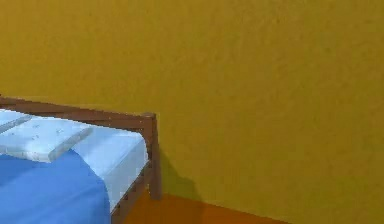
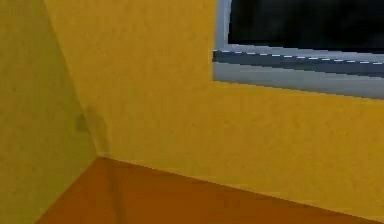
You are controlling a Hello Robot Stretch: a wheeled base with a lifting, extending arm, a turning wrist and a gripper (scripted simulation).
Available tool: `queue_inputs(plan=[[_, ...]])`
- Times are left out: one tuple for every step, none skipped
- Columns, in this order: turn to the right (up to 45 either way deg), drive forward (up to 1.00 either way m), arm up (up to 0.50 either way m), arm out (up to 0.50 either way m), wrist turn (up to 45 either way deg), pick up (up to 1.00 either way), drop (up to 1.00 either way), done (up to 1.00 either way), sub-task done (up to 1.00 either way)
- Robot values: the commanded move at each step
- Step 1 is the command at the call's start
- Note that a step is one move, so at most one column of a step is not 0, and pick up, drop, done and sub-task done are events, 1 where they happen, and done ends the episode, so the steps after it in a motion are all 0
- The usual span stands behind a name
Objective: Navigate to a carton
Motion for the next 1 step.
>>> queue_inputs(plan=[[-45.0,0.00,0.00,0.00,0.0,0.00,0.00,0.00,0.00]])
